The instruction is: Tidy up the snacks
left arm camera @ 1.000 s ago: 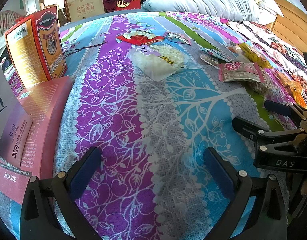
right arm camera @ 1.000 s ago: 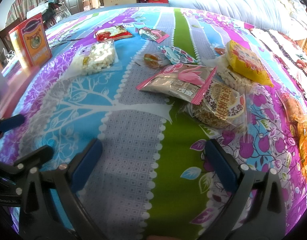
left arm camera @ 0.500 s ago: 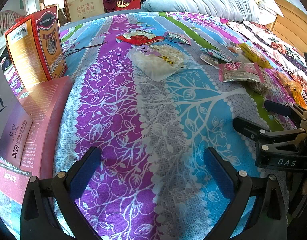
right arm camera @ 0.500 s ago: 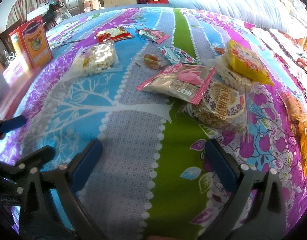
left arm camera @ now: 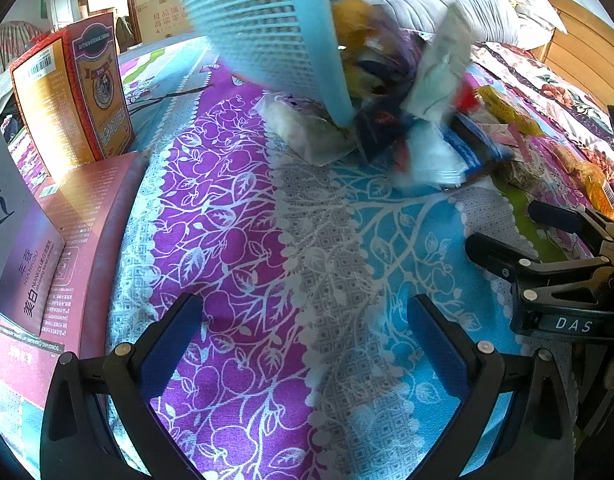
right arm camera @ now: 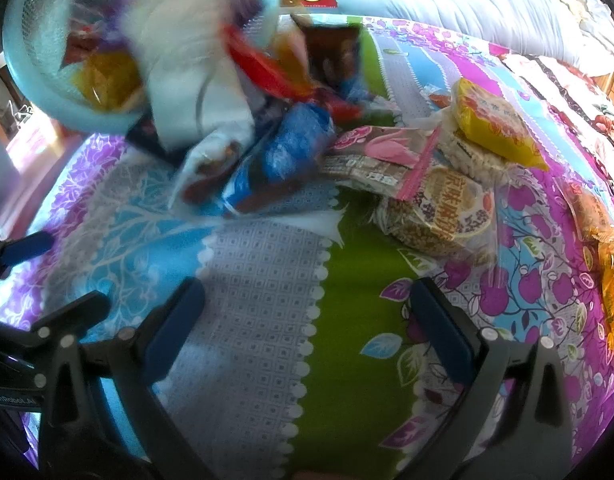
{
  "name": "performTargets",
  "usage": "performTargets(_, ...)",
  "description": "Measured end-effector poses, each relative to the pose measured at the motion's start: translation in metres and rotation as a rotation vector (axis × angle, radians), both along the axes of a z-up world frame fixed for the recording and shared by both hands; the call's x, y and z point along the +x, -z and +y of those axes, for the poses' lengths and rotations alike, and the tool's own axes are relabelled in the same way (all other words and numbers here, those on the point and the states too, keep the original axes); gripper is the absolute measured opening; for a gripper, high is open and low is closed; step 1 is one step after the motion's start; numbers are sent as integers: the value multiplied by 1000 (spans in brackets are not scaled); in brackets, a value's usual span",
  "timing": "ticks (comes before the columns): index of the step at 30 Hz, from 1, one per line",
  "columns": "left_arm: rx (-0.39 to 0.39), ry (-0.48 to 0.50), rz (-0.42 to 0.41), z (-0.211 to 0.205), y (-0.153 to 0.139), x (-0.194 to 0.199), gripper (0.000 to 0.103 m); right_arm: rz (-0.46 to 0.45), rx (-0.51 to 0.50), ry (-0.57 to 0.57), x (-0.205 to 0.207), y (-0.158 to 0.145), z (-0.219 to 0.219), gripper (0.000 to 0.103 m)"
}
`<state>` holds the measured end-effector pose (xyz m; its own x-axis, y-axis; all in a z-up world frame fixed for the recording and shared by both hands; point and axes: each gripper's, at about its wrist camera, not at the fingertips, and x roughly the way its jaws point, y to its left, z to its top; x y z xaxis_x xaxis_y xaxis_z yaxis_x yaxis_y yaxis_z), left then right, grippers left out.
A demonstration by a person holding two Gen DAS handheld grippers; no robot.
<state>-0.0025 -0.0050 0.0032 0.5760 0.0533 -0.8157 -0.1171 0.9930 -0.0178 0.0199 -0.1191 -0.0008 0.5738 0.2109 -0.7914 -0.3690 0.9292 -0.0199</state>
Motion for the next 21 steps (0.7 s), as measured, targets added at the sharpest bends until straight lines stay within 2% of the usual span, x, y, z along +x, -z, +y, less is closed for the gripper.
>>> performTargets(21, -2, 0, 1, 0, 0, 2, 103, 0, 2, -2, 0, 1, -1, 103)
